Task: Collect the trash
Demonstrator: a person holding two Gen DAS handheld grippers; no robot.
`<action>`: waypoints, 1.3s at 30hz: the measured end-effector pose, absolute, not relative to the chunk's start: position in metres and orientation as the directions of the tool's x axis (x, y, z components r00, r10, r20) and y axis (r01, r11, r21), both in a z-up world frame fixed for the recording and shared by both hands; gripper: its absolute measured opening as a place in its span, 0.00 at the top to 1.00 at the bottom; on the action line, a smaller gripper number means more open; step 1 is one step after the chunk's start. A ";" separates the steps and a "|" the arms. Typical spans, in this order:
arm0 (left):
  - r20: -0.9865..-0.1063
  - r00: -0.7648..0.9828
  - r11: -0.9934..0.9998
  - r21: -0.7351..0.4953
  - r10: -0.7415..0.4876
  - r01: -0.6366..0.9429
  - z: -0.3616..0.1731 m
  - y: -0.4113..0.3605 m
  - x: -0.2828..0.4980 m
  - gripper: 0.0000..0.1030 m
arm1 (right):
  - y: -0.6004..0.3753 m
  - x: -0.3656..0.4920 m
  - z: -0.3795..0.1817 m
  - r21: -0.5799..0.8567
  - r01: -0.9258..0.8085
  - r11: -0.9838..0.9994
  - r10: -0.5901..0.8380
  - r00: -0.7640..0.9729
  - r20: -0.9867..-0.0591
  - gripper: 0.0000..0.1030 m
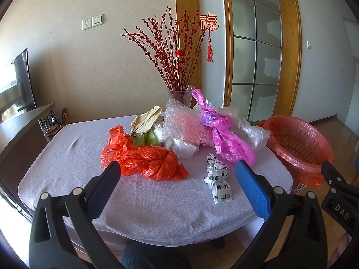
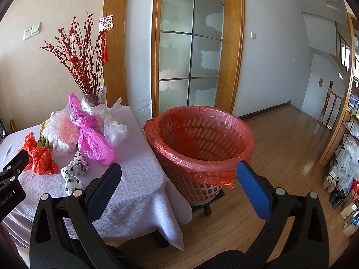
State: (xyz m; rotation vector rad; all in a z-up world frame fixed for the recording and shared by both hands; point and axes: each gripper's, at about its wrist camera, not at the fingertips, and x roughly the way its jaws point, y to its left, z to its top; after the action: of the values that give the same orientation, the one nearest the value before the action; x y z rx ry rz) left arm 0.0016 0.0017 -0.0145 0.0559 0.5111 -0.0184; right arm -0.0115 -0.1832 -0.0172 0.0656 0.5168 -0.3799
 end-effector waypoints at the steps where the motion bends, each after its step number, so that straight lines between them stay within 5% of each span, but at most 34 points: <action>1: -0.490 0.872 0.998 0.049 -0.003 0.031 -0.015 0.002 0.002 0.04 | -0.183 -0.012 -0.017 -0.033 0.370 0.928 -0.338 0.801 -0.494 0.02; 22: -0.518 0.851 0.996 0.043 0.092 -0.081 -0.023 0.043 0.017 0.04 | -0.187 0.018 -0.022 0.058 0.288 0.956 -0.214 0.819 -0.533 0.02; 32: -0.543 0.824 0.983 0.020 0.164 -0.183 -0.031 0.095 0.033 0.04 | -0.160 0.109 -0.014 0.077 0.103 0.992 -0.040 0.819 -0.573 0.36; 39: -0.565 0.813 0.986 0.008 0.144 -0.169 -0.039 0.103 0.043 0.04 | -0.153 0.167 -0.036 0.090 0.047 0.995 0.025 0.740 -0.672 0.46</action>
State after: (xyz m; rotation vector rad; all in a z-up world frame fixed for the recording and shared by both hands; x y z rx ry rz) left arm 0.0430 0.1030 -0.0387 -0.0426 0.5995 0.1668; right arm 0.1670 -0.1531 -0.0358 0.1030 0.7375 -0.0119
